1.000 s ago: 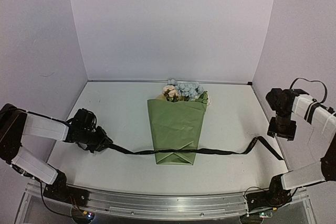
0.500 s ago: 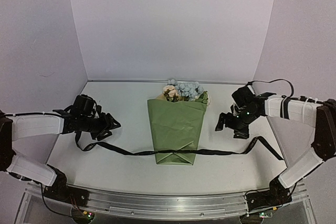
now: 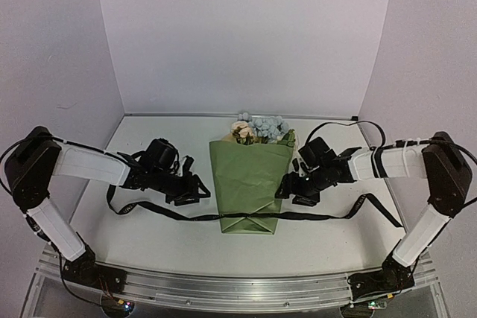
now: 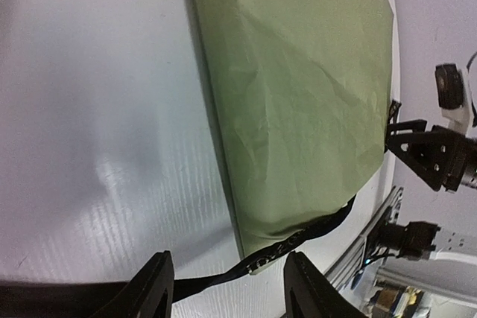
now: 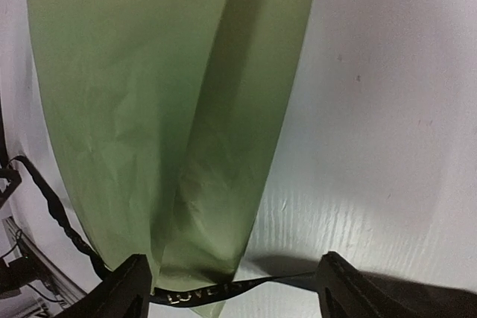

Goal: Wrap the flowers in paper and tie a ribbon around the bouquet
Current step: Pick up the fake flower from the center of the board.

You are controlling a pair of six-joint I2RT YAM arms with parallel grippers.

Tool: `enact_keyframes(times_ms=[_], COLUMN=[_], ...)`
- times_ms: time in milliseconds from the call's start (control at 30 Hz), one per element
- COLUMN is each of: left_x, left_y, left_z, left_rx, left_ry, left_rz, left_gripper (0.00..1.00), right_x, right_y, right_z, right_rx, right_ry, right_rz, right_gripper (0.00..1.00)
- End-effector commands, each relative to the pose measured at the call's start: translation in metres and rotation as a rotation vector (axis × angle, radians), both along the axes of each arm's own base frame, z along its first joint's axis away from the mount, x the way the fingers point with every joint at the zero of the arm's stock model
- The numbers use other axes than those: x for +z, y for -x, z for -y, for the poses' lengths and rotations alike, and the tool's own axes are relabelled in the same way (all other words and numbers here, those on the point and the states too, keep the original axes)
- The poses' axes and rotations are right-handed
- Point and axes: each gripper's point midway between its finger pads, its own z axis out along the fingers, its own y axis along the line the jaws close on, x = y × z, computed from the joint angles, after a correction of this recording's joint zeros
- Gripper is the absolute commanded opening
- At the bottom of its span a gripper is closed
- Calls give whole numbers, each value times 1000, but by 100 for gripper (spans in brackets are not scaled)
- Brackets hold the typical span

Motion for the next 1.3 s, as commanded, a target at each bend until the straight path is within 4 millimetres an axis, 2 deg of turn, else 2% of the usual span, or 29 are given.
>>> enact_keyframes(times_ms=[0,100,333,633,833,933,1033,1200,1267], left_x=[8,-4,-17,-17,-25,-26,-19,18,30], left_y=[-1,11,47,79,94,96,88,59,42], left_z=[42,52,59,59,55,51,53,58,54], left_rx=[-126,-164,-227,-269,-275,-267,-251,-174,-127], left_ry=[56,53,51,56,33,24,22,37,50], left_rz=[84,61,5,-34,-62,-66,-31,82,109], left_gripper=[48,42,31,27,26,26,27,36,40], right_x=[-6,-16,-32,-43,-54,-58,-52,-21,-8], right_y=[-1,9,34,64,86,97,96,77,67], right_z=[-20,-25,-10,10,34,48,52,40,32], right_rx=[6,10,-39,-68,-81,-89,-81,-63,-70], right_ry=[-57,-50,-30,-23,28,68,87,86,66], right_rz=[43,28,29,23,21,29,55,113,140], right_gripper=[65,57,54,55,54,55,59,72,82])
